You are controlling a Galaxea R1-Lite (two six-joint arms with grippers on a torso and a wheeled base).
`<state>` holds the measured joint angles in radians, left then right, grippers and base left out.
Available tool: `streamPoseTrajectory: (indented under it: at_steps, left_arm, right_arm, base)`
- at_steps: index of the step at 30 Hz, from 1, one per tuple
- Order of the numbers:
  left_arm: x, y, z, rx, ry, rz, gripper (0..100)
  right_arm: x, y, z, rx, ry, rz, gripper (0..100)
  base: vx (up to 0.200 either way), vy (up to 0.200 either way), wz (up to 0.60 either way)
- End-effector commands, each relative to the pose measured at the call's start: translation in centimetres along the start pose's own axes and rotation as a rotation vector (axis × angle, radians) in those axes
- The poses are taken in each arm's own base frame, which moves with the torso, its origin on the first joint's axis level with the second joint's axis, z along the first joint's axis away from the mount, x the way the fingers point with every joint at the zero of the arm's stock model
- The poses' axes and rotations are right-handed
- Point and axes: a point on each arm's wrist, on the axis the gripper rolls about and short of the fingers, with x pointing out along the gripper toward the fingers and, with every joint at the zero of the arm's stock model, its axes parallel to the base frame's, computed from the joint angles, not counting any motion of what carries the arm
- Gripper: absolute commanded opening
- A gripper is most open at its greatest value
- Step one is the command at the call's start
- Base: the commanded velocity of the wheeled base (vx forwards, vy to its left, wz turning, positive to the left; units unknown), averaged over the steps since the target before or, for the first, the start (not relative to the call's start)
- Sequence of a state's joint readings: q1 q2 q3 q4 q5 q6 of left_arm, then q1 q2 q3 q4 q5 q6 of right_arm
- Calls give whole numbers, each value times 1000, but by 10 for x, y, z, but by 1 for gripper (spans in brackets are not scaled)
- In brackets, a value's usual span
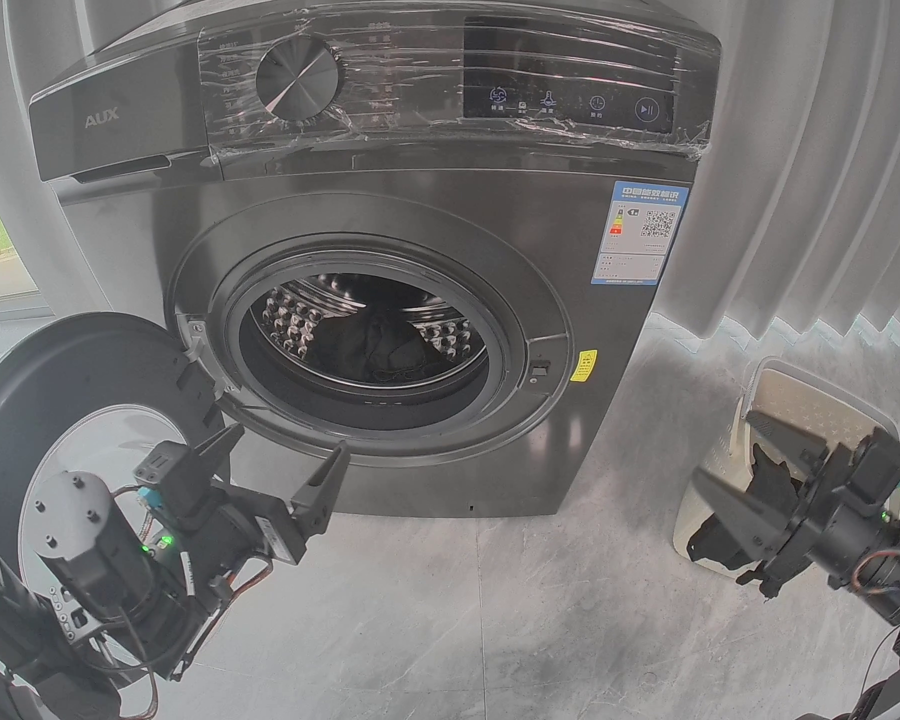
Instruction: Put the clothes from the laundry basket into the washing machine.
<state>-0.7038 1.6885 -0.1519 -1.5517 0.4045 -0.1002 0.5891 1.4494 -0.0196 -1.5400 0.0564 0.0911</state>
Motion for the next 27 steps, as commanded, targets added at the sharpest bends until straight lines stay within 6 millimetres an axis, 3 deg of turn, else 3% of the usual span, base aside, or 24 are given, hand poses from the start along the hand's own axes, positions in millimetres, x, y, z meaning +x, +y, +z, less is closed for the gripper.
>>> streamPoseTrajectory:
  at_steps: [1,7,13,18,23,27]
  left_arm:
    - [-35,15,14,-4,-47,2,100]
    - [-54,24,20,-27,-82,42,100]
    - [-62,28,21,-19,-50,61,100]
    - [-62,28,19,-25,-34,81,100]
    - [-62,29,17,-20,-18,89,100]
    - [-61,29,17,-19,-15,88,100]
  right_arm:
    - [-29,-14,25,-27,-155,-128,100]
    - [-44,-20,29,-41,-148,-205,100]
    - [-83,-12,20,-75,-13,-250,100]
    - [-120,-6,9,-66,25,-314,100]
    - [-158,4,-5,-101,-27,-448,100]
    - [-171,11,-12,-117,-67,-460,100]
  base:
    - [-200,0,0]
    - [-100,0,0]
    - [0,0,0]
    - [-200,0,0]
    - [-40,0,0]
    - [0,0,0]
